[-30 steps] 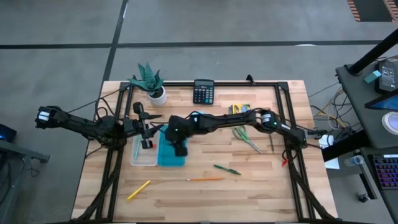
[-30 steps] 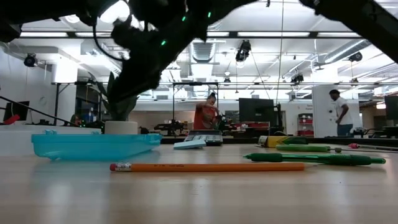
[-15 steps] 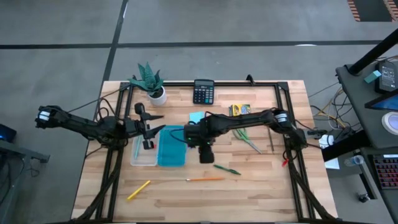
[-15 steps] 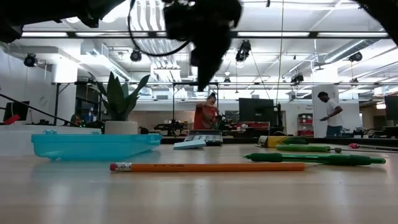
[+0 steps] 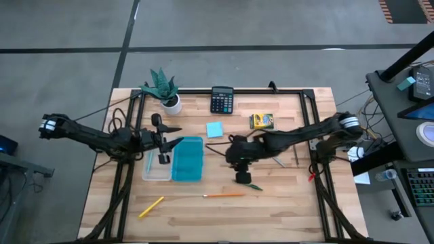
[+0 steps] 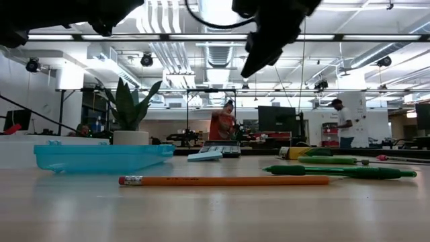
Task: Pack school essentials
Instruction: Put the yellow pen into the blue supply box, then put the green pen into the blue supply box
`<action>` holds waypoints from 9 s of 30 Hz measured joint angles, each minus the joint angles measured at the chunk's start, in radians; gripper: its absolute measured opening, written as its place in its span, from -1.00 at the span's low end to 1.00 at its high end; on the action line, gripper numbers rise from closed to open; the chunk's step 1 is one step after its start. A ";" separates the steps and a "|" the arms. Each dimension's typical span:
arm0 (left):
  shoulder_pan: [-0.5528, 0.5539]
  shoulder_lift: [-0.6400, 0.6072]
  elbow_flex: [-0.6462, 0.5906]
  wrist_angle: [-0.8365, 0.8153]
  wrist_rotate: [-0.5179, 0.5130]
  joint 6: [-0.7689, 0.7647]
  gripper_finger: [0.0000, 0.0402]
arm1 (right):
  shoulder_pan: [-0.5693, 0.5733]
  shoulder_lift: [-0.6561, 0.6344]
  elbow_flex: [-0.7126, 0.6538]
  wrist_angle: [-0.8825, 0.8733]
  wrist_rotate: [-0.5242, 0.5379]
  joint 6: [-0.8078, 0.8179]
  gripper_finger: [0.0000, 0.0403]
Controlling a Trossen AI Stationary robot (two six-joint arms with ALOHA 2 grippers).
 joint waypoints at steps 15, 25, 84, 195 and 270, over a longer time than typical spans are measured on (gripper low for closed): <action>0.001 0.248 0.061 0.002 0.000 -0.475 -0.27 | -0.003 -0.365 -0.533 0.774 0.095 -0.353 -0.66; -0.006 0.396 0.267 -0.279 0.092 -0.770 -0.27 | -0.003 -0.540 -0.730 1.080 0.094 -0.546 -0.69; -0.698 1.008 0.823 -1.774 0.484 -1.851 -0.29 | -0.003 -0.875 -0.902 1.161 0.032 -0.659 -0.69; -0.747 0.842 0.616 -1.668 0.449 -2.449 -0.95 | -0.003 -0.876 -0.904 1.131 0.070 -0.662 -0.69; -0.016 0.564 0.440 -1.904 0.172 -1.786 -0.53 | -0.003 -0.877 -0.904 1.124 0.129 -0.741 -0.69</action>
